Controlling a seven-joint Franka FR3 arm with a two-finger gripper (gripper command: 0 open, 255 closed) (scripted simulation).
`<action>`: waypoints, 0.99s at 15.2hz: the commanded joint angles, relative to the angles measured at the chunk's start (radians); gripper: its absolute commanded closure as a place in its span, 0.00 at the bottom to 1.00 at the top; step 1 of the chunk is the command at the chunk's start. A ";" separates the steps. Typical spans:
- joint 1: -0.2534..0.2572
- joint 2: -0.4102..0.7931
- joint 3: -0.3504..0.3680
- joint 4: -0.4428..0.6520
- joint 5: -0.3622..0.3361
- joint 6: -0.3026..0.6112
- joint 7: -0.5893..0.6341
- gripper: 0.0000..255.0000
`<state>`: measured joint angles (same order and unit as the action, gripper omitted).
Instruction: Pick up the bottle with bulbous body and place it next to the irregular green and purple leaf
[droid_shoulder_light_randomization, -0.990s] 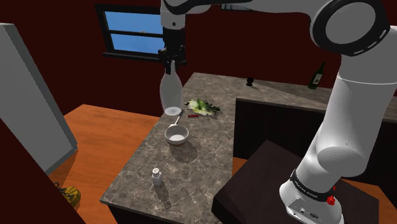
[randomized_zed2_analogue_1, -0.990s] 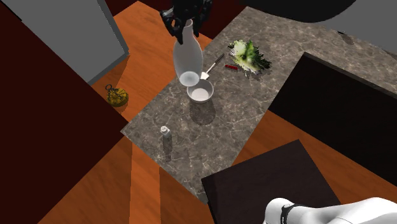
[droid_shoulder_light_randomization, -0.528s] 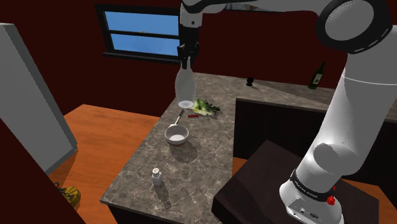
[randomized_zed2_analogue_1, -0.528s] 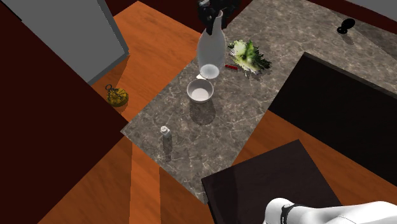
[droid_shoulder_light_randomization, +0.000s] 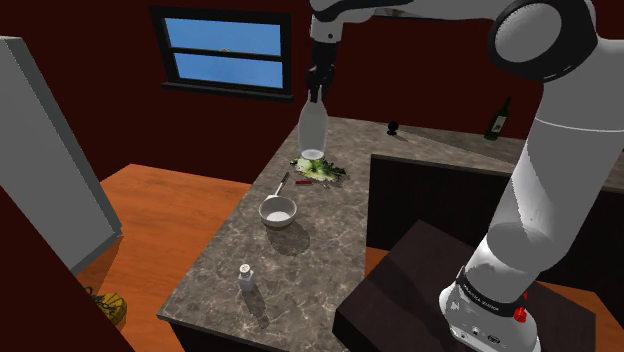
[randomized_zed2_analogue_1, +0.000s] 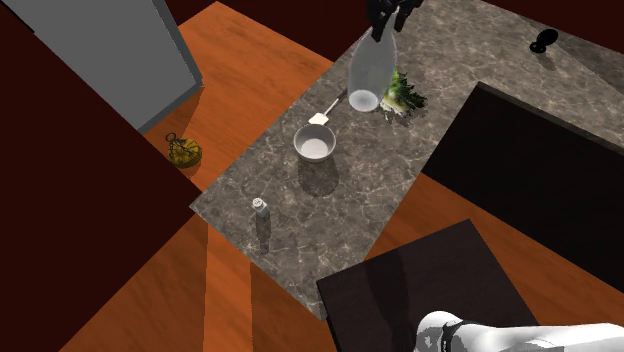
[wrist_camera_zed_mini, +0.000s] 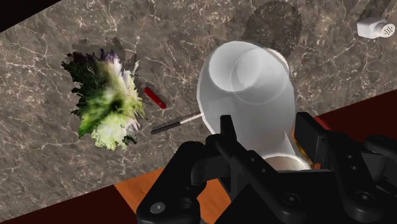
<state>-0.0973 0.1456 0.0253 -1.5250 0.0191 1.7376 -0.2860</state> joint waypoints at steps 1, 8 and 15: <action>-0.026 0.010 -0.019 0.018 0.006 -0.009 -0.047 1.00; -0.121 0.090 -0.078 0.130 0.029 -0.045 -0.200 1.00; -0.225 0.231 -0.125 0.335 0.061 -0.117 -0.342 1.00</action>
<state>-0.3073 0.3674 -0.0933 -1.2044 0.0764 1.6267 -0.6064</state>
